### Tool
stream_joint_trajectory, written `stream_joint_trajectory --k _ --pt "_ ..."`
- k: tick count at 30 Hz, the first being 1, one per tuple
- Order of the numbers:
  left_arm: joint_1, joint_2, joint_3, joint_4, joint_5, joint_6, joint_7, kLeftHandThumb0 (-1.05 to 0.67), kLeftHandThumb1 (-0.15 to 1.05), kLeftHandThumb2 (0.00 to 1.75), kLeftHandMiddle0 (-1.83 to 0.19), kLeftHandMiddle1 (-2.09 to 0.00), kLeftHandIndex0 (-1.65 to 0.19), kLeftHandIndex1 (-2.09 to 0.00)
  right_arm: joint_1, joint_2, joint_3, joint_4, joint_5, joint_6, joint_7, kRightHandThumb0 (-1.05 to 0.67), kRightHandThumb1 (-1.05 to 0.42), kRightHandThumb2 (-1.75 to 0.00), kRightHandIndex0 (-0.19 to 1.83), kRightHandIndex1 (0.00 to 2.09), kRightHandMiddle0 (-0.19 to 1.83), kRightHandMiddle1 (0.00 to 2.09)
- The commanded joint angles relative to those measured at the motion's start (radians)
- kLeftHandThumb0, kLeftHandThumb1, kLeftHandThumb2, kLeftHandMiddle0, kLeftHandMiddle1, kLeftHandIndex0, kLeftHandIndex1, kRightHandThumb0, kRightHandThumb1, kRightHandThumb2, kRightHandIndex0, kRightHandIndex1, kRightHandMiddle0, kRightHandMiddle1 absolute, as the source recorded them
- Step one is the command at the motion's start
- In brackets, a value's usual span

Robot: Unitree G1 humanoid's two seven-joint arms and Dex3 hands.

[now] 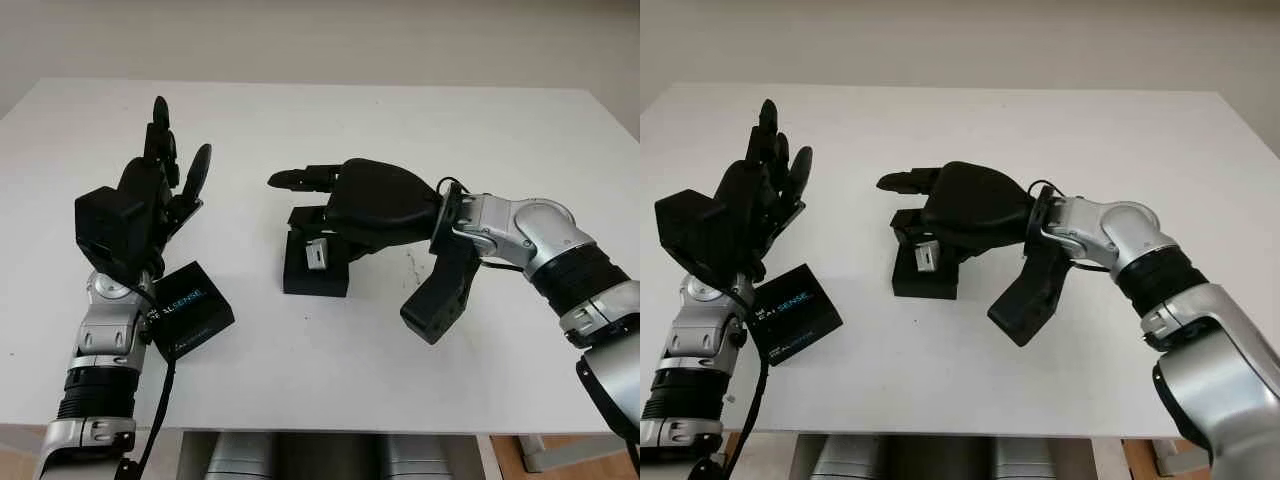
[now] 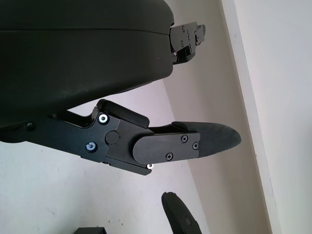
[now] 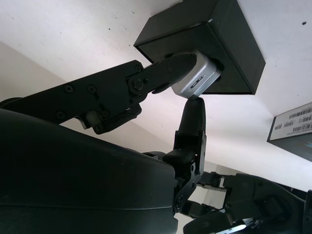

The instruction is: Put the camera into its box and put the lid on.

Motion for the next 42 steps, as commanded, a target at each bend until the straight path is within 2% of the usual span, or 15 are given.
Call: stream_joint_trajectory --k 1,16,29,35,42 --pt "0.006 0.000 -0.002 -0.026 0.001 0.007 0.004 -0.72 1.05 0.47 0.19 0.00 0.19 0.00 0.007 -0.024 0.006 -0.011 -0.008 0.001 -0.004 -0.45 -0.90 -0.05 0.31 0.06 0.45 1.24" --pt "0.011 0.002 -0.008 -0.033 0.009 0.008 0.005 -0.72 1.05 0.48 0.19 0.00 0.19 0.00 0.008 -0.020 0.022 0.008 -0.033 0.004 -0.033 -0.44 -0.88 -0.05 0.37 0.08 0.49 1.30" --pt "0.006 -0.002 -0.002 -0.037 -0.007 0.020 0.004 -0.72 1.05 0.46 0.19 0.00 0.19 0.00 0.016 -0.045 0.008 -0.030 -0.011 0.014 0.047 -0.48 -0.92 -0.06 0.39 0.07 0.49 1.30" --pt "0.002 0.001 -0.007 -0.029 0.000 0.014 0.001 -0.73 1.05 0.47 0.19 0.00 0.19 0.00 0.027 -0.059 -0.019 -0.061 0.048 0.017 0.126 -0.46 -0.92 -0.05 0.40 0.07 0.49 1.28" --pt "0.001 0.002 -0.006 -0.029 0.003 0.012 0.000 -0.73 1.05 0.48 0.19 0.00 0.19 0.00 0.041 -0.068 -0.048 -0.100 0.100 0.034 0.221 -0.46 -0.92 -0.05 0.39 0.06 0.48 1.37"
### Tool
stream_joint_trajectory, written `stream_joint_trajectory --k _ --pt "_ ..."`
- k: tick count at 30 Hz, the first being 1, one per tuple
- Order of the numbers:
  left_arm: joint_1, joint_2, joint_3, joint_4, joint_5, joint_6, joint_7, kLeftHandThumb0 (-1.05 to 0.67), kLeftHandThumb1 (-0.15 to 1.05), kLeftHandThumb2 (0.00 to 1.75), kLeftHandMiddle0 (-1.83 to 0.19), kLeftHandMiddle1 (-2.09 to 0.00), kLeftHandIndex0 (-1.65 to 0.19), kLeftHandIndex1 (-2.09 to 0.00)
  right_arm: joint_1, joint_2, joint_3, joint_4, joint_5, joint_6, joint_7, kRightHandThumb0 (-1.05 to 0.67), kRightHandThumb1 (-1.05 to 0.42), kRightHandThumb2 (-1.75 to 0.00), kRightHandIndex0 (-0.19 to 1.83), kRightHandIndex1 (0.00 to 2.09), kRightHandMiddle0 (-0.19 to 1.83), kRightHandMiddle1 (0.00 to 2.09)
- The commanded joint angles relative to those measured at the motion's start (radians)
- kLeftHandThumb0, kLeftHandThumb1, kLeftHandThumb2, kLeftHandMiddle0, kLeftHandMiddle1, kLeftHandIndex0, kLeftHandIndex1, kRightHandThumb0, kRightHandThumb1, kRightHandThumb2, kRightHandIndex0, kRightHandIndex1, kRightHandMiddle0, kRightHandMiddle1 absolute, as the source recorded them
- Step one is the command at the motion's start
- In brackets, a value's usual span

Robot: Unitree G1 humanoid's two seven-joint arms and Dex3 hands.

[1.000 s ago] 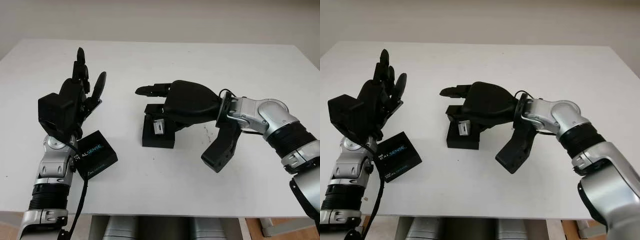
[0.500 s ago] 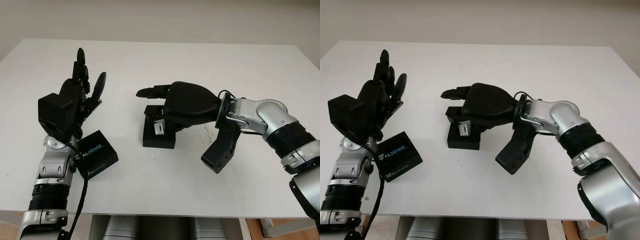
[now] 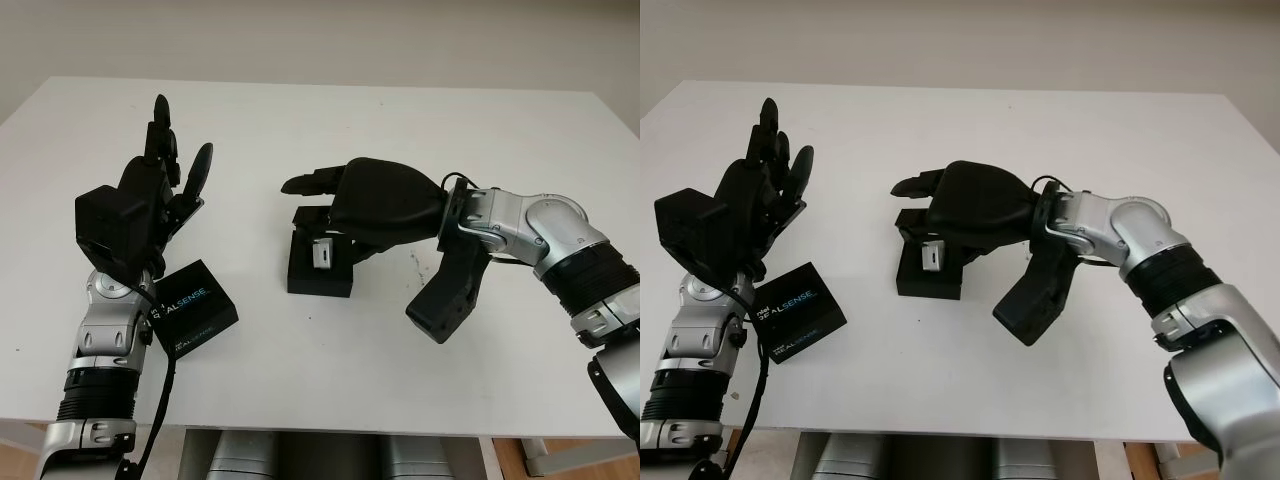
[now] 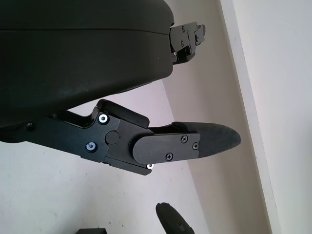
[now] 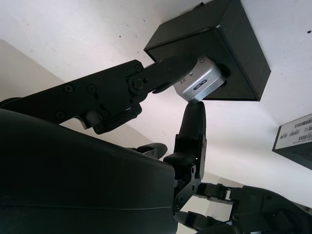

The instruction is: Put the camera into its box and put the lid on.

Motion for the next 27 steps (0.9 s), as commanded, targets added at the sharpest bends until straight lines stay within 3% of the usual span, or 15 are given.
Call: stream_joint_trajectory --k 1,12,27 --pt "-0.004 0.004 -0.004 -0.006 0.003 -0.007 -0.002 -0.73 1.05 0.48 0.19 0.00 0.19 0.00 0.023 -0.031 -0.015 -0.016 0.021 0.009 0.036 -0.45 -0.92 -0.05 0.39 0.06 0.48 1.39" --pt "-0.003 0.008 0.000 -0.015 -0.004 0.003 -0.001 -0.72 1.05 0.46 0.19 0.00 0.19 0.00 0.071 -0.058 -0.092 -0.090 0.130 0.067 0.214 -0.41 -0.89 -0.05 0.43 0.07 0.44 1.53" --pt "0.005 0.006 0.005 -0.026 -0.007 0.007 -0.002 -0.72 1.05 0.45 0.19 0.00 0.19 0.00 0.109 -0.056 -0.128 -0.116 0.165 0.092 0.257 -0.40 -0.89 -0.05 0.46 0.07 0.43 1.50"
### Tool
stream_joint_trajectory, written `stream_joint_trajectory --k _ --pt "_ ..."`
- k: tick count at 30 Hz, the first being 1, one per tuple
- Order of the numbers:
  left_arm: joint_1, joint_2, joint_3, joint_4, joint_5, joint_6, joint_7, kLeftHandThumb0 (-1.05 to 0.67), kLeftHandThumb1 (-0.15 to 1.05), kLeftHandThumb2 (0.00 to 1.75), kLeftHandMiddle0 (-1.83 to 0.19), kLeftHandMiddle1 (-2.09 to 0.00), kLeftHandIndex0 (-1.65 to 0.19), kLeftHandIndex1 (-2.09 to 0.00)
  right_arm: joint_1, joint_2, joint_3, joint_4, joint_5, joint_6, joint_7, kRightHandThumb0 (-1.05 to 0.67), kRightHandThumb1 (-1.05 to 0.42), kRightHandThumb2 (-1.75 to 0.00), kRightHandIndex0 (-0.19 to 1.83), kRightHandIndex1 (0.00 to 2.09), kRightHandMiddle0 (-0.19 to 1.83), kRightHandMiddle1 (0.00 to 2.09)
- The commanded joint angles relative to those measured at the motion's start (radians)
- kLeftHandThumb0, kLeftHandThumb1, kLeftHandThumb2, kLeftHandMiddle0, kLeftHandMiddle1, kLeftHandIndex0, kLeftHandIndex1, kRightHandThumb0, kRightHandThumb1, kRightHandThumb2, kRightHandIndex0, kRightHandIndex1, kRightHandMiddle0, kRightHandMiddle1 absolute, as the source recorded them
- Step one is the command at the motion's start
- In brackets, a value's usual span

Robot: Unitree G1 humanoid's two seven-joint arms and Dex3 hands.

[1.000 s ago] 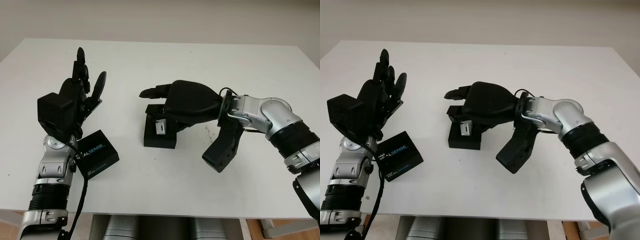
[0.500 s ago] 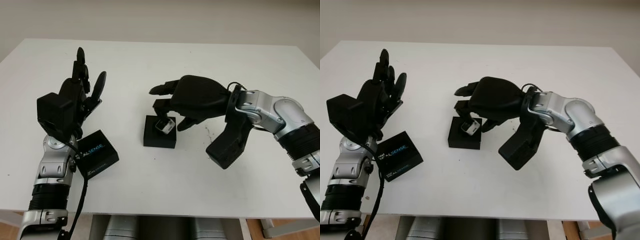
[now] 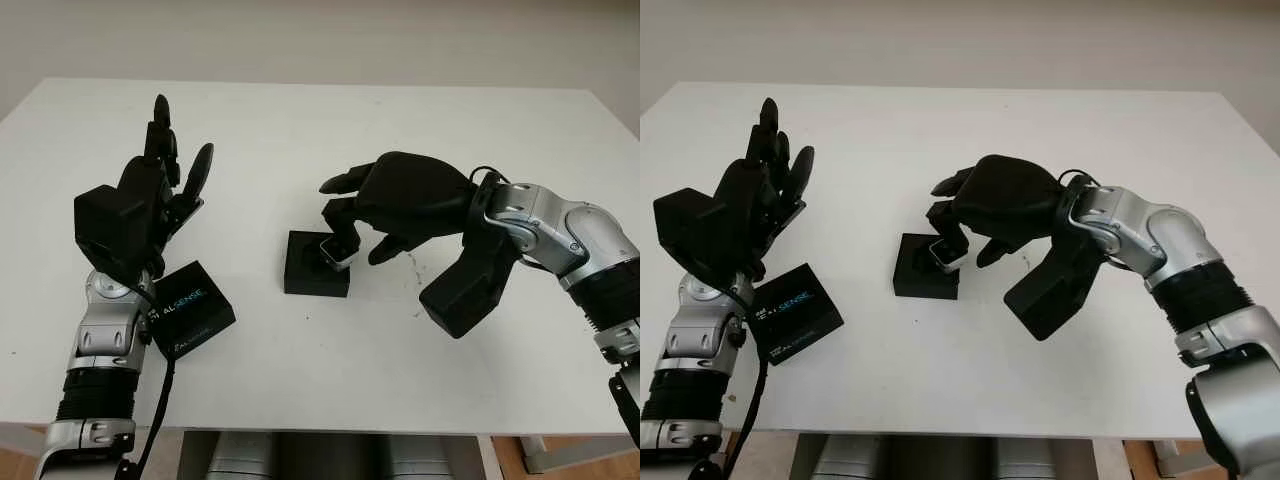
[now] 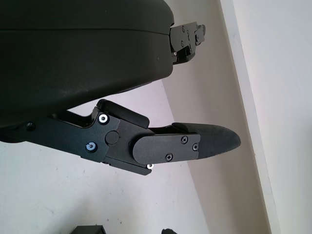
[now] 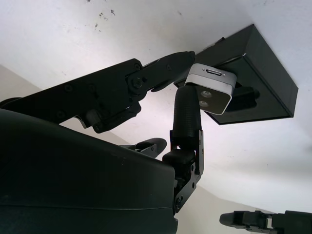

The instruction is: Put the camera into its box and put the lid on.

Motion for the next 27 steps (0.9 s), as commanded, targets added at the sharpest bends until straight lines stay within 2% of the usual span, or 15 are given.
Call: stream_joint_trajectory --k 1,6,9,11,15,17,19,21,27 --pt "0.006 0.004 0.003 -0.021 -0.001 0.003 0.002 -0.72 1.05 0.45 0.19 0.00 0.19 0.00 0.015 -0.003 -0.014 -0.010 0.009 0.003 -0.010 -0.40 -0.88 -0.05 0.47 0.07 0.43 1.50" --pt "0.011 0.006 -0.001 -0.028 0.010 0.011 0.003 -0.71 1.05 0.46 0.19 0.00 0.19 0.00 0.019 0.013 -0.020 0.014 0.027 -0.012 -0.051 -0.38 -0.90 -0.06 0.44 0.05 0.39 1.50" --pt "0.013 0.005 0.000 -0.028 0.008 0.008 0.002 -0.71 1.05 0.46 0.19 0.00 0.19 0.00 0.015 0.030 -0.038 0.055 0.091 -0.033 -0.065 -0.36 -0.91 -0.06 0.43 0.05 0.33 1.50" --pt "0.013 0.006 0.000 -0.027 0.009 0.010 0.002 -0.71 1.05 0.46 0.19 0.00 0.19 0.00 0.013 0.037 -0.059 0.055 0.154 -0.017 -0.031 -0.36 -0.91 -0.05 0.41 0.04 0.19 1.58" --pt "0.012 0.008 -0.002 -0.021 0.011 0.007 -0.001 -0.70 1.05 0.47 0.19 0.00 0.19 0.00 0.005 0.044 -0.125 0.007 0.328 0.051 0.085 -0.42 -0.88 -0.05 0.32 0.01 -0.15 1.60" --pt "0.010 0.008 -0.002 -0.016 0.012 0.007 -0.002 -0.71 1.05 0.47 0.19 0.00 0.19 0.00 -0.002 0.053 -0.160 -0.009 0.403 0.092 0.127 -0.47 -0.86 -0.05 0.28 0.01 -0.18 1.50" --pt "0.007 0.007 -0.002 -0.013 0.013 0.008 0.000 -0.71 1.05 0.47 0.19 0.00 0.19 0.00 -0.013 0.065 -0.194 -0.020 0.492 0.157 0.191 -0.54 -0.85 -0.05 0.20 0.01 -0.19 1.30" --pt "0.005 0.007 -0.003 -0.009 0.016 0.008 0.004 -0.71 1.05 0.47 0.19 0.00 0.19 0.00 -0.017 0.073 -0.215 -0.028 0.547 0.211 0.239 -0.54 -0.82 -0.05 0.17 0.01 -0.12 1.06" --pt "0.002 0.006 -0.001 -0.001 0.018 -0.005 0.006 -0.72 1.05 0.47 0.19 0.00 0.19 0.00 -0.015 0.073 -0.220 -0.006 0.561 0.262 0.309 -0.56 -0.80 -0.05 0.14 0.02 -0.01 0.83"
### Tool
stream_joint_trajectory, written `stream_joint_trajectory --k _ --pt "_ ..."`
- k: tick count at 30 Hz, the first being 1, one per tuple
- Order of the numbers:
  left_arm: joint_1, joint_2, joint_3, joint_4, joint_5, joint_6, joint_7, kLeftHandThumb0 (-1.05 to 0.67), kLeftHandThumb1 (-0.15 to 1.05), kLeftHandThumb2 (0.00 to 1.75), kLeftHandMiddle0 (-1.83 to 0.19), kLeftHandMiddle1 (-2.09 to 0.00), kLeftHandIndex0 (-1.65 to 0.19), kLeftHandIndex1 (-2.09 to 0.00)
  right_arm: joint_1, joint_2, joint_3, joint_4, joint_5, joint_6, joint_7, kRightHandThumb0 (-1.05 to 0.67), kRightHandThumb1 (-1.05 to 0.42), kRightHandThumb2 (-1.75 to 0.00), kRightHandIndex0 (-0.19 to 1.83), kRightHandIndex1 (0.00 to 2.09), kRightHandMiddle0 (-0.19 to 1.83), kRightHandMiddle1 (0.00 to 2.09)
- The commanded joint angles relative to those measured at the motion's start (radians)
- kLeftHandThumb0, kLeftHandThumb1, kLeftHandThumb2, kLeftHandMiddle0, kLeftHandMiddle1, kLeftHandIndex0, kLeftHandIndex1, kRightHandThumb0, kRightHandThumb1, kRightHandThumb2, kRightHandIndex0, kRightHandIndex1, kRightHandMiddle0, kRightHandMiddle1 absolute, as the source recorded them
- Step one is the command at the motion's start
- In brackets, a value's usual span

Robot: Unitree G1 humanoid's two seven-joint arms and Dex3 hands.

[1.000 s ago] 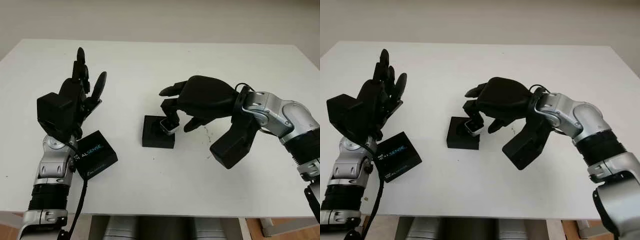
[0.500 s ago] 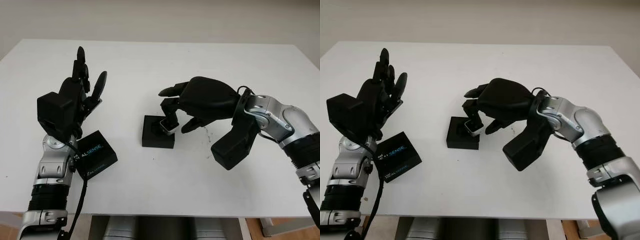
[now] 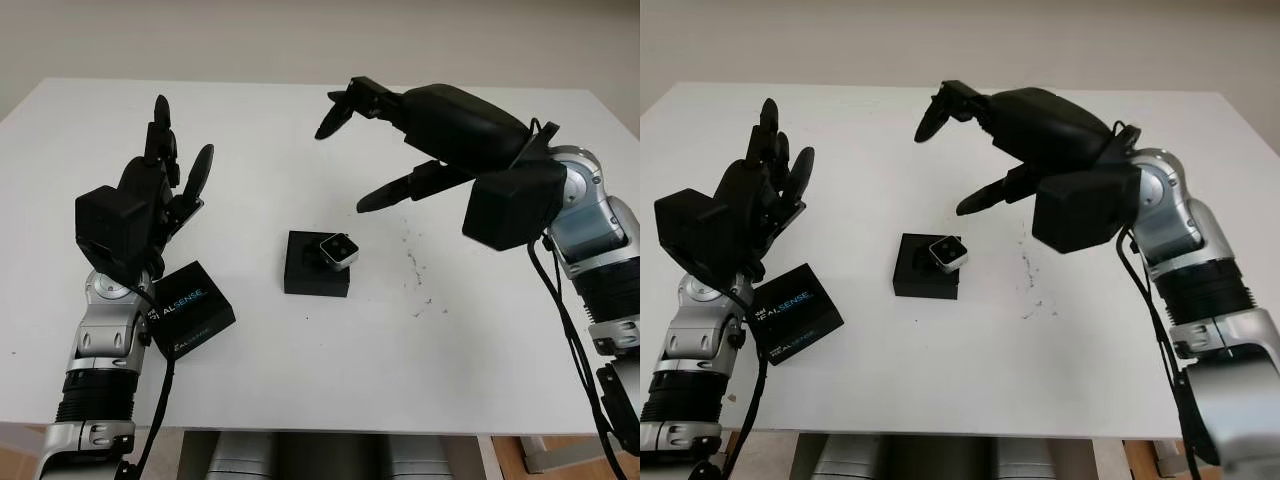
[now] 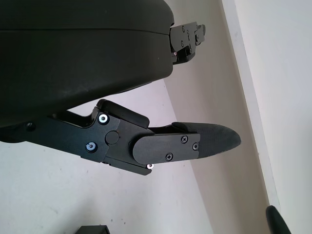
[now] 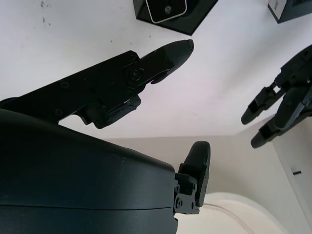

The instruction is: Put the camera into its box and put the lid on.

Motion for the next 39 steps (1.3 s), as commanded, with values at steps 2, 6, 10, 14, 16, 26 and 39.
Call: stream_joint_trajectory --k 2,6,10,14,16,26,39 --pt "-0.005 0.005 0.002 0.005 0.000 -0.013 0.002 -0.72 1.05 0.47 0.19 0.00 0.19 0.00 -0.010 -0.005 0.007 0.016 -0.022 0.031 0.033 -0.59 -0.79 -0.05 0.13 0.02 0.08 0.69" --pt "-0.004 0.006 0.004 0.003 -0.006 -0.018 -0.003 -0.72 1.05 0.47 0.19 0.00 0.19 0.00 -0.005 -0.005 0.021 0.044 -0.048 0.066 0.075 -0.59 -0.78 -0.05 0.06 0.03 0.18 0.43" --pt "-0.002 0.007 0.005 0.002 -0.008 -0.020 -0.003 -0.72 1.05 0.47 0.19 0.00 0.19 0.00 -0.003 0.008 0.025 0.095 -0.057 0.041 0.071 -0.59 -0.78 -0.05 0.06 0.04 0.25 0.37" --pt "-0.004 0.007 0.006 0.008 -0.012 -0.025 -0.004 -0.72 1.05 0.46 0.19 0.00 0.19 0.00 0.006 0.027 0.027 0.144 -0.053 0.017 0.060 -0.56 -0.77 -0.05 0.06 0.05 0.29 0.35" --pt "-0.003 0.007 0.006 0.006 -0.011 -0.024 -0.003 -0.72 1.05 0.46 0.19 0.00 0.19 0.00 0.011 0.037 0.030 0.167 -0.058 0.010 0.052 -0.57 -0.77 -0.05 0.06 0.05 0.30 0.35" --pt "-0.006 0.009 0.005 0.011 -0.010 -0.028 -0.004 -0.72 1.05 0.46 0.19 0.00 0.19 0.00 0.032 0.074 0.038 0.252 -0.077 -0.026 0.007 -0.54 -0.79 -0.06 0.06 0.05 0.39 0.37" --pt "-0.006 0.015 0.005 0.010 -0.006 -0.024 -0.003 -0.72 1.05 0.47 0.19 0.00 0.19 0.00 0.055 0.122 0.027 0.346 -0.049 -0.100 -0.044 -0.58 -0.81 -0.05 0.11 0.06 0.29 0.90"
